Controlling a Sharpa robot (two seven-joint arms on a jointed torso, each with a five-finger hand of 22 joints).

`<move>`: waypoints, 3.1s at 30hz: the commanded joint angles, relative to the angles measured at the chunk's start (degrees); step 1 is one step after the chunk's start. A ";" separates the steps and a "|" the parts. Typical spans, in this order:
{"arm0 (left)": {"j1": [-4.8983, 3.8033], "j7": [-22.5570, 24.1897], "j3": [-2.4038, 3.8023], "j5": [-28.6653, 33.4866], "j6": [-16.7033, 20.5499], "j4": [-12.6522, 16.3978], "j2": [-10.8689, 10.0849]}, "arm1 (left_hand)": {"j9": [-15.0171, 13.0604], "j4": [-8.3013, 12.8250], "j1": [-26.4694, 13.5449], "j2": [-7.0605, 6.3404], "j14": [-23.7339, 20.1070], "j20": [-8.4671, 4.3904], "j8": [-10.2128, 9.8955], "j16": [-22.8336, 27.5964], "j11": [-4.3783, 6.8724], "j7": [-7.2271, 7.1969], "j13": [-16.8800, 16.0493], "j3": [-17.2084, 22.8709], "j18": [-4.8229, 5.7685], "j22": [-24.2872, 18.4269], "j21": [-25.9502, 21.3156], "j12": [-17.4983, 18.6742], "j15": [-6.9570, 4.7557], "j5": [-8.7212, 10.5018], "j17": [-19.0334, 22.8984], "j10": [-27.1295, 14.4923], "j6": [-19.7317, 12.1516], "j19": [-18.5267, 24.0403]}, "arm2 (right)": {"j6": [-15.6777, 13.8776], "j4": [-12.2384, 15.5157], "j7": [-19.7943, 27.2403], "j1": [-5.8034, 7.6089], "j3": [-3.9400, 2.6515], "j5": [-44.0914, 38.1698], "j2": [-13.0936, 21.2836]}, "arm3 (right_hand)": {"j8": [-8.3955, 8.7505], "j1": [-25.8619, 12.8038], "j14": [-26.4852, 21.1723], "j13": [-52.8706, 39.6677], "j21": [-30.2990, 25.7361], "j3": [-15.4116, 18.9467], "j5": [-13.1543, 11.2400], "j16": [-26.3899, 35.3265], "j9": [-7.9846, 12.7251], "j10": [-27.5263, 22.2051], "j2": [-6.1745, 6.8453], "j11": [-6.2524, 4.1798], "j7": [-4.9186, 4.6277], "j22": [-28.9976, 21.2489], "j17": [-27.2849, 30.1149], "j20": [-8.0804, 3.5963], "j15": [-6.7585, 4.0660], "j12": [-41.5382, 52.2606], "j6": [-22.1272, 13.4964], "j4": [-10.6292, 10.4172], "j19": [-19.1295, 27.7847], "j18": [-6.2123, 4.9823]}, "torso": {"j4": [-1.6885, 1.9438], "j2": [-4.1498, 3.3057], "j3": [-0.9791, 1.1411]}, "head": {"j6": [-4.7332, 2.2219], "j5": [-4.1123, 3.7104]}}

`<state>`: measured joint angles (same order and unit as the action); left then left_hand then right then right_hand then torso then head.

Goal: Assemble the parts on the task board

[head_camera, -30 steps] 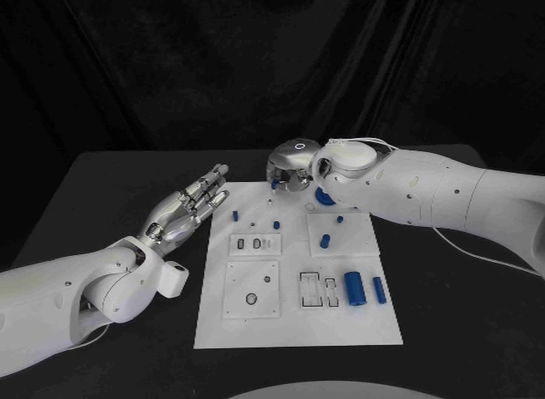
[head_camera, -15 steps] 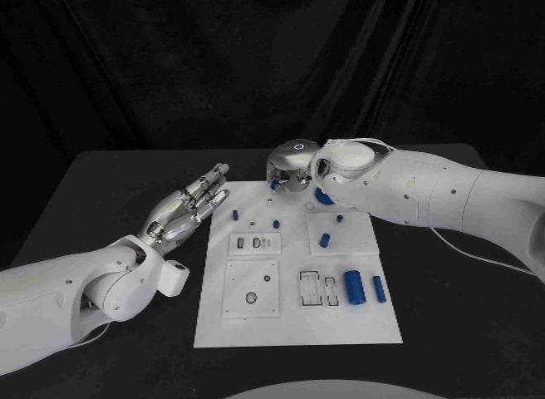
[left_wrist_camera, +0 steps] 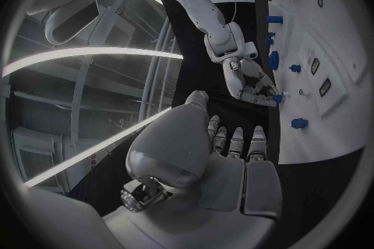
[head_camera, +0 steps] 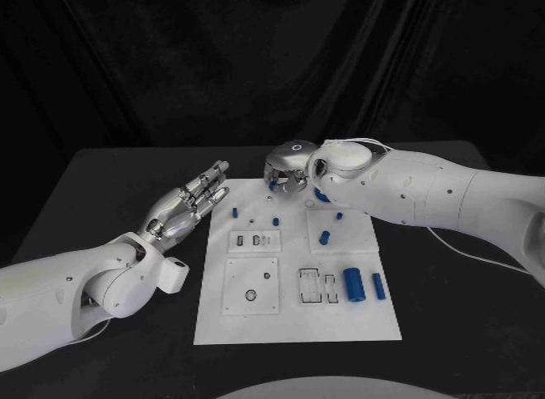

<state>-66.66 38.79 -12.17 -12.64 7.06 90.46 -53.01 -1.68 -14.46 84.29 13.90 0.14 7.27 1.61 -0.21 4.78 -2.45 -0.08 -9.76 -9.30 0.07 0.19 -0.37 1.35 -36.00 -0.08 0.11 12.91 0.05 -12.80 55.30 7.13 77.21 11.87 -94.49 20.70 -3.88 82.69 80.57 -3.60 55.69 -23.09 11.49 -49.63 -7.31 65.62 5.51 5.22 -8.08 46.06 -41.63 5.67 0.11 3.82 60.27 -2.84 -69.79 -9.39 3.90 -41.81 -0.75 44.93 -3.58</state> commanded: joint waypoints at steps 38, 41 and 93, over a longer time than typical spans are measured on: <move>-0.07 5.41 0.04 -0.22 -1.54 -0.02 -1.67 | -0.06 0.29 0.69 -0.05 -0.14 0.78 0.14 0.21 -0.72 0.71 0.08 0.64 -0.70 -0.07 -0.19 0.37 0.67 -0.22 0.08 -0.11 0.09 -0.05 | -7.99 23.06 -2.55 4.47 0.00 3.32 24.44 | 0.05 -4.10 -1.28 -53.33 -5.14 10.30 -4.49 -12.86 3.05 2.29 -0.65 -4.37 2.35 4.58 -12.58 -1.96 -2.05 66.12 -10.06 -4.60 2.58 0.11 | -1.03 0.51 -0.45 | -0.56 0.81; -0.06 5.37 0.04 -0.22 -1.63 -0.10 -1.65 | -0.05 0.34 0.71 -0.04 -0.14 0.82 0.13 0.21 -0.75 0.73 0.08 0.70 -0.70 -0.07 -0.19 0.37 0.72 -0.23 0.08 -0.11 0.01 -0.05 | -6.40 22.78 -4.05 3.60 0.01 3.32 25.16 | -0.03 -6.56 4.67 -76.04 5.40 12.19 -4.61 -29.91 2.76 16.34 -0.51 -5.13 1.92 15.21 -33.82 -1.85 -2.52 81.28 -10.68 -5.90 -3.08 2.64 | -1.22 0.59 -0.50 | -0.52 1.08; -0.01 4.84 0.03 -0.22 -3.09 -0.66 -1.29 | -0.04 0.84 0.83 0.02 -0.14 1.29 0.12 0.21 -1.07 0.96 0.08 1.33 -0.60 -0.07 -0.19 0.37 1.43 -0.25 0.08 -0.11 -0.10 -0.05 | -1.20 13.09 -7.17 -1.71 0.00 3.31 19.59 | -1.08 -7.33 9.43 -86.40 20.59 13.19 1.75 -40.37 0.60 24.38 -3.21 -4.33 1.69 31.86 -48.37 -2.17 -2.90 86.18 -13.11 -3.31 -10.82 5.32 | -1.07 0.55 -0.62 | 0.21 1.58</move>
<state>-66.65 38.81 -12.18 -12.66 4.91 89.76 -54.41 -1.67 -13.50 84.74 13.90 0.03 8.09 1.61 -0.21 4.19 -1.83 -0.05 -8.80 -9.30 0.05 0.19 -0.37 2.47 -36.00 -0.08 -0.12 12.69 0.04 -14.73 68.64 0.97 75.66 11.91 -91.09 40.35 -4.77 75.03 83.95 -74.93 76.54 -9.80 13.28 -89.85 -6.62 83.85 2.33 0.52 -6.45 74.93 -74.93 3.29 -2.76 89.86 46.77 -6.47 -80.97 -3.99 2.85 -41.23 -1.33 45.09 -2.02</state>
